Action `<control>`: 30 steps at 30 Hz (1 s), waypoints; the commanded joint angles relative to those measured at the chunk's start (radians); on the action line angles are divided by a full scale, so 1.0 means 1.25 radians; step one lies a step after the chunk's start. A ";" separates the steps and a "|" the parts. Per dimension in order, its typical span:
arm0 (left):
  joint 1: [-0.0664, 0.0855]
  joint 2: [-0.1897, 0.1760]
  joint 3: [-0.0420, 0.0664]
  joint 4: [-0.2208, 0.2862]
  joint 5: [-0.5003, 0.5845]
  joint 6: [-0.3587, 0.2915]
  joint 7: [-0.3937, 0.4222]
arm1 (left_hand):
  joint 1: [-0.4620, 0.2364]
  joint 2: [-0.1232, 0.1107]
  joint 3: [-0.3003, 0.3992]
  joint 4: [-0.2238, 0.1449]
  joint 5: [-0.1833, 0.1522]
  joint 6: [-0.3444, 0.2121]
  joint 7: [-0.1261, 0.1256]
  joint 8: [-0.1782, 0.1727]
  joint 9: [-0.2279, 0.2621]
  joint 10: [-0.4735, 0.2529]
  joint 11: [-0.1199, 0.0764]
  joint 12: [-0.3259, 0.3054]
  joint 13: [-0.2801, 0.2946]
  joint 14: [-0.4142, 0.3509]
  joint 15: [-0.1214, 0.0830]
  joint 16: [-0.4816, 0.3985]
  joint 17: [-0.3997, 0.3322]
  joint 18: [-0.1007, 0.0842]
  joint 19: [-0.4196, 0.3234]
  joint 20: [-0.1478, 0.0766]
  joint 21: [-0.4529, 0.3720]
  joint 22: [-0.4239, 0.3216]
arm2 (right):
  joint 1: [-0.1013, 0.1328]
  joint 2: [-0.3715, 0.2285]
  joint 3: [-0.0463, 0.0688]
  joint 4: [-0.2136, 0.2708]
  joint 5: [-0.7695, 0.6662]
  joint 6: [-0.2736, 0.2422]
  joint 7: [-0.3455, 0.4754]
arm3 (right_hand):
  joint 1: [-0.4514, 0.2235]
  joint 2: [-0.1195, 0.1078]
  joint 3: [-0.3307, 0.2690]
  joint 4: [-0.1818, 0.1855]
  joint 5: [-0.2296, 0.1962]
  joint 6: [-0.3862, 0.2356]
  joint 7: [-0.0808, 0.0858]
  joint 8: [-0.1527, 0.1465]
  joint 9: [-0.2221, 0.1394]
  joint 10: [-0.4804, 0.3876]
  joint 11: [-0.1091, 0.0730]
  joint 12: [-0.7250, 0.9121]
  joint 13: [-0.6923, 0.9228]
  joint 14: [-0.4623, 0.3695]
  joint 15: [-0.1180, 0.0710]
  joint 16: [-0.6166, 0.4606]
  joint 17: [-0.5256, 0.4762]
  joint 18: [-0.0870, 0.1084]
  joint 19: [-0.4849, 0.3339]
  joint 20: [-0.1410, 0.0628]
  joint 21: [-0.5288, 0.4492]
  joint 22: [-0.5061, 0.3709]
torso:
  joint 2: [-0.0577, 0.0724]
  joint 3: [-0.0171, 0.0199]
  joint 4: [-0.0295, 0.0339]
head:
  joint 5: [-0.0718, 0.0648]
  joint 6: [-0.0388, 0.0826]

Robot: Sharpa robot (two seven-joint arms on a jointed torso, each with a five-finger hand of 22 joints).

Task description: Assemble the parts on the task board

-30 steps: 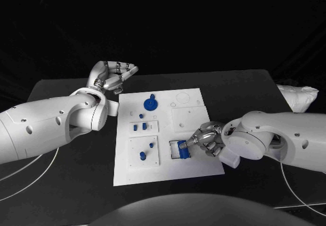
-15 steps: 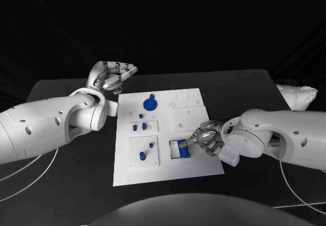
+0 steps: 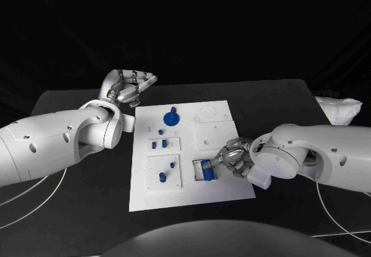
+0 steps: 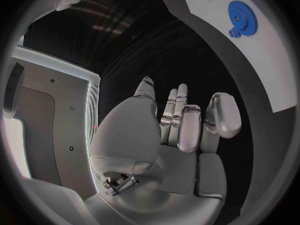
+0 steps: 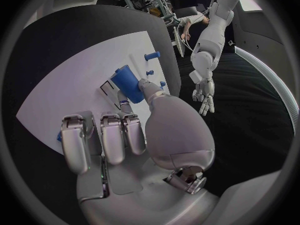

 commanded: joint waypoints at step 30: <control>0.000 0.003 0.001 0.001 -0.003 0.015 0.001 | 0.000 0.010 -0.003 0.001 0.004 -0.003 0.001 -0.005 -0.001 -0.001 0.002 -0.005 0.000 -0.004 0.001 -0.005 -0.001 0.009 -0.001 -0.002 -0.003 0.115 | 0.000 0.020 -0.001 -0.005 -0.049 0.007 -0.015 | -0.070 -0.044 -0.086 0.032 -0.139 -0.033 0.008 -0.013 -0.023 0.085 0.020 0.002 0.210 0.086 0.006 0.003 0.211 -0.011 0.084 0.009 0.004 0.210 | 0.000 0.0000 0.0001 | 0.006 0.000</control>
